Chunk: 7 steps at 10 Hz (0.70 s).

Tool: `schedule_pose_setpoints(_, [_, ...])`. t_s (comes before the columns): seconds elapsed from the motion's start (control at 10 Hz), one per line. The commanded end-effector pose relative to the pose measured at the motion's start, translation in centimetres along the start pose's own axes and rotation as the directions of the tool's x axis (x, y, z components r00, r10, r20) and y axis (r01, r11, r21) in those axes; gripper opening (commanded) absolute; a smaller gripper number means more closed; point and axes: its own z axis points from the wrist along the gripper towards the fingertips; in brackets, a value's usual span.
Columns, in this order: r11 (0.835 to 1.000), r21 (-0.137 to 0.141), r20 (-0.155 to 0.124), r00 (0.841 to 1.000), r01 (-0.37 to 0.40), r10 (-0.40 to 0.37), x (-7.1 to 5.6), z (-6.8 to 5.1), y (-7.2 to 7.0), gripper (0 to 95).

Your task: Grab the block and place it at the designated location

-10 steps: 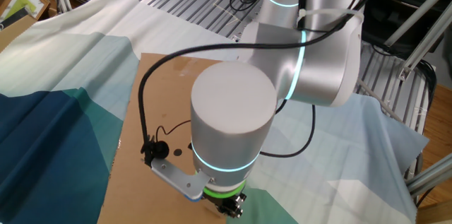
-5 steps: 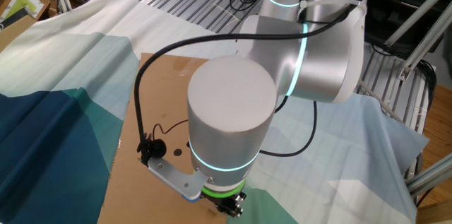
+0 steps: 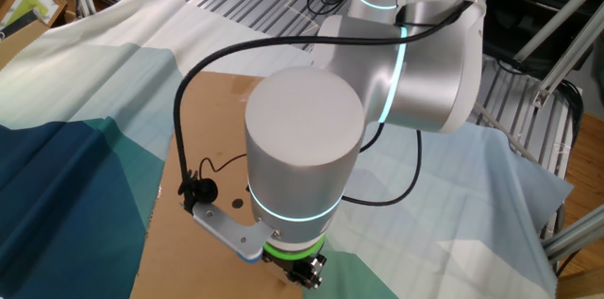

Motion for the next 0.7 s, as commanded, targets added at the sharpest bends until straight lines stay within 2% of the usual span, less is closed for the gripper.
schedule_pose_setpoints(0.1, [1.0,0.002,-0.001,1.0,-0.001,0.001,-0.07,-0.01,0.07,0.0])
schedule_pose_setpoints(0.3, [1.0,0.001,0.003,1.0,-0.011,0.011,-0.07,-0.01,0.07,0.0])
schedule_pose_setpoints(0.4, [0.999,-0.028,-0.002,0.999,-0.043,0.043,-0.07,-0.01,0.07,0.0])
schedule_pose_setpoints(0.7, [0.986,-0.027,-0.006,0.986,-0.165,0.165,-0.07,-0.01,0.07,0.0])
